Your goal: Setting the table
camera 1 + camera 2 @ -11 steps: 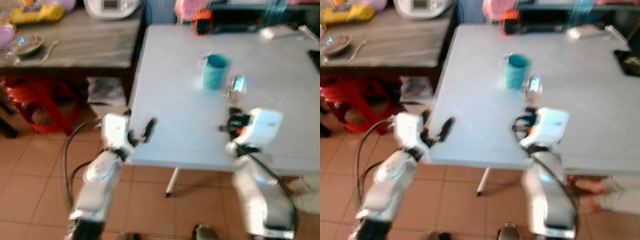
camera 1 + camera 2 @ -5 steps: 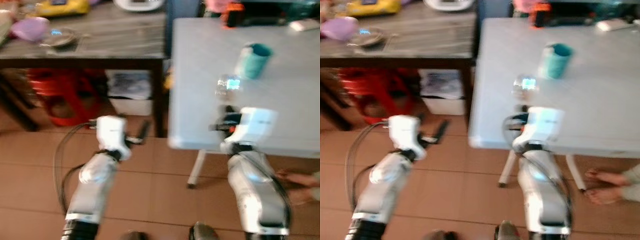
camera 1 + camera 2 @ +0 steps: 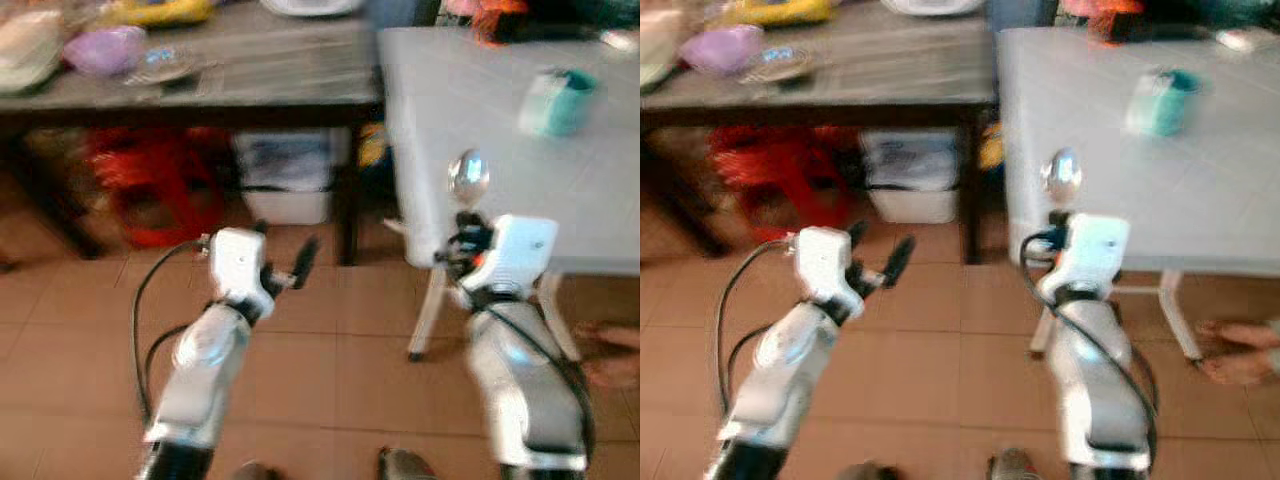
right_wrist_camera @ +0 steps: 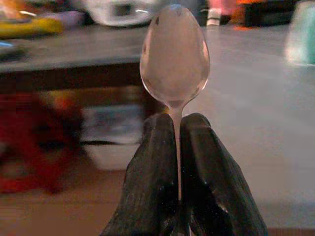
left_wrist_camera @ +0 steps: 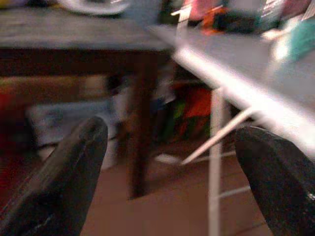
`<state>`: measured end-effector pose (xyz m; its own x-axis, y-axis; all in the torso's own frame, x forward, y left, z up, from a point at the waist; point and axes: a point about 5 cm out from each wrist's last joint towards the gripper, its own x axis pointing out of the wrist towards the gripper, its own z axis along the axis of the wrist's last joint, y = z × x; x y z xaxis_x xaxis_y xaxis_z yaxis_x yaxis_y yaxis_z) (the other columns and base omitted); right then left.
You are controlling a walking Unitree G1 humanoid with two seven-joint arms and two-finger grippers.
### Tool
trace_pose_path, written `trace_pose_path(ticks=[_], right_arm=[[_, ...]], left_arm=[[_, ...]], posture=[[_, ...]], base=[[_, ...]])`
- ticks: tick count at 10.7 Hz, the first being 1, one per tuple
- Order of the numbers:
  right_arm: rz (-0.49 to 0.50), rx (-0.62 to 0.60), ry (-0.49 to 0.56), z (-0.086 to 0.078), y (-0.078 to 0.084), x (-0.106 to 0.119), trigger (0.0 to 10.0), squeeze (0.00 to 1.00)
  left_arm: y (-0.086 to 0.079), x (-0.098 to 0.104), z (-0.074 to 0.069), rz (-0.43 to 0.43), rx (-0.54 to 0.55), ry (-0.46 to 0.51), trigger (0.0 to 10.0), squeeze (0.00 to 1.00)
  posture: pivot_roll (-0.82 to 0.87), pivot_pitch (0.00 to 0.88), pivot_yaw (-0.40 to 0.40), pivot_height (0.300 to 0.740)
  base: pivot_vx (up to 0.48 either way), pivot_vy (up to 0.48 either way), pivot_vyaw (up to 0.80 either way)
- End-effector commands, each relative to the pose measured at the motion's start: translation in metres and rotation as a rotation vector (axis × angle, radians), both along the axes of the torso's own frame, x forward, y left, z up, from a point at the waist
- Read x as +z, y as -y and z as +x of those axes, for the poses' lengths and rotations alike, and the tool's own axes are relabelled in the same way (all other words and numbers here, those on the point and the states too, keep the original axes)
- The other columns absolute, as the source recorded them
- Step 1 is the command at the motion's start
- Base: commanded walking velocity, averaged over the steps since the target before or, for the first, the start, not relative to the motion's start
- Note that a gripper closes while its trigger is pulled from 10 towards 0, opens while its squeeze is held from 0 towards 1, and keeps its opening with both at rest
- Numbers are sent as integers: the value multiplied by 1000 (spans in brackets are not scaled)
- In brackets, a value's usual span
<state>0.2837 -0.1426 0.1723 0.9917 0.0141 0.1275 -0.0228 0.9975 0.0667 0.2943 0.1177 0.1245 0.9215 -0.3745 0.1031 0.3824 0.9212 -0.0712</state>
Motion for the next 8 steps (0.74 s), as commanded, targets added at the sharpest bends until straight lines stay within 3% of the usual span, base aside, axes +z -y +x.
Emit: trace_pose_path(ticks=[1, 3, 8], right_arm=[[-8, -16, 19, -1, 5, 3, 10000, 0], [-10, -18, 15, -2, 5, 2, 10000, 0], [-20, -27, 13, -3, 8, 1, 10000, 0]], left_arm=[[3, 2, 0, 9, -5, 14, 10000, 0], [3, 3, 0, 9, -4, 14, 10000, 0], [6, 8, 0, -18, -48, 42, 10000, 0]], posture=[[-178, 172, 52, 740], [-180, 174, 51, 740], [-183, 175, 56, 740]], base=[[0, 480, 0], [0, 405, 0], [0, 0, 0]])
